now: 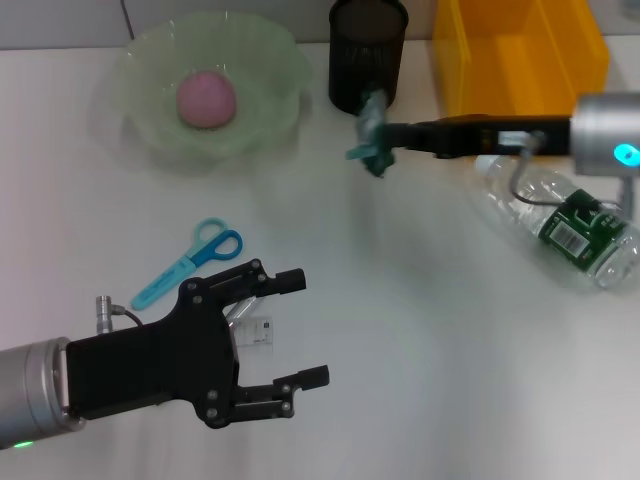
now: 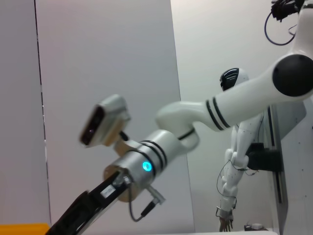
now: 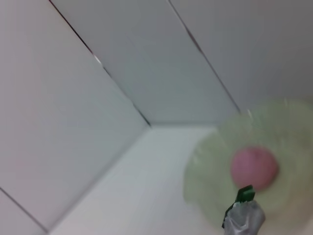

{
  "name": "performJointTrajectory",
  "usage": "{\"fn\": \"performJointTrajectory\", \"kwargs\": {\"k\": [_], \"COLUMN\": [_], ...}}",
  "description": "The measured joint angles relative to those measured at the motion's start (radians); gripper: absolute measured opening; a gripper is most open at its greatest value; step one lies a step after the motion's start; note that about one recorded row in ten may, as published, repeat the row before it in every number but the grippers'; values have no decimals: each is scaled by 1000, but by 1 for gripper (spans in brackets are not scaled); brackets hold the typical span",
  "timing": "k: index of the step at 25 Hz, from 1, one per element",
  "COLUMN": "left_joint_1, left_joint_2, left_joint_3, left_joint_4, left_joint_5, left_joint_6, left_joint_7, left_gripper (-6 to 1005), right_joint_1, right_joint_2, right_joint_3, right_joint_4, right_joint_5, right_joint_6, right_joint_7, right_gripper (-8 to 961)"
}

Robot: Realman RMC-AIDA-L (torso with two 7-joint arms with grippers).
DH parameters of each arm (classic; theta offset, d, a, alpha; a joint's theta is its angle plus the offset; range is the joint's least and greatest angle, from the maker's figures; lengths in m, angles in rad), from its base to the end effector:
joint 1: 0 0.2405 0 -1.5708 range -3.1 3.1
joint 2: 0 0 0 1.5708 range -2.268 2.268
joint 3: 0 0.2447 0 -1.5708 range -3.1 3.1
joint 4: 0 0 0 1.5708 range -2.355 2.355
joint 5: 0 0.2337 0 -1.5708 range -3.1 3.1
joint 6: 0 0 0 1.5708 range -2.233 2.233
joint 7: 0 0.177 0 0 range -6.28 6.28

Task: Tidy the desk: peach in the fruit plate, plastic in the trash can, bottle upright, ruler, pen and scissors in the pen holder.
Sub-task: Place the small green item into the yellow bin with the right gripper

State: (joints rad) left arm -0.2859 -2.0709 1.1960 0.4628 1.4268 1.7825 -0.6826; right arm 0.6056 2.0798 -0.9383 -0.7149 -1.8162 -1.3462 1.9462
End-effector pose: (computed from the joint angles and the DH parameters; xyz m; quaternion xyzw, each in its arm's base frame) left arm -0.2434 0.2435 -0.0604 -0.9109 0.0103 -0.3985 0.1066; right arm 0.2003 0.4036 -0.0345 -0.8732 0.3974 0.2647 0.0981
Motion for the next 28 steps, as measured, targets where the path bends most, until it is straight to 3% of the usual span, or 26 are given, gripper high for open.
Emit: {"fn": "performJointTrajectory", "kwargs": {"k": [5,11,14,16,19,28], "left_joint_1": [-18,-25,-28,-39,-43,-49], "left_joint_2": [0,-4,-5,-7,-7,-9], "left_joint_3": [0,1,7,8,7,10], "left_joint_4": [-44,-63,-70,-87,-95,-119], "left_joint_5": [-46,-97,-118,-131,-134,-165], "left_joint_6": [0,-1,1,7,7,8], "left_joint_7": [0,0,0,-1,-1,-3], "left_gripper": [732,730,729,729,728,725], "right_joint_1": [-159,-245,-255,-255,-250,-214], "right_joint_2": [-1,3,2,0,0,-3], "right_joint_3": [48,140,174,281,322,327], "right_joint_4": [-44,-15,4,31,38,43], "right_joint_5": [187,303,329,340,340,331], "right_joint_6": [-62,-96,-91,-73,-44,113], "right_joint_7": [-214,-381,-403,-428,-437,-440], "right_gripper": [44,59,67,73,80,104]}}
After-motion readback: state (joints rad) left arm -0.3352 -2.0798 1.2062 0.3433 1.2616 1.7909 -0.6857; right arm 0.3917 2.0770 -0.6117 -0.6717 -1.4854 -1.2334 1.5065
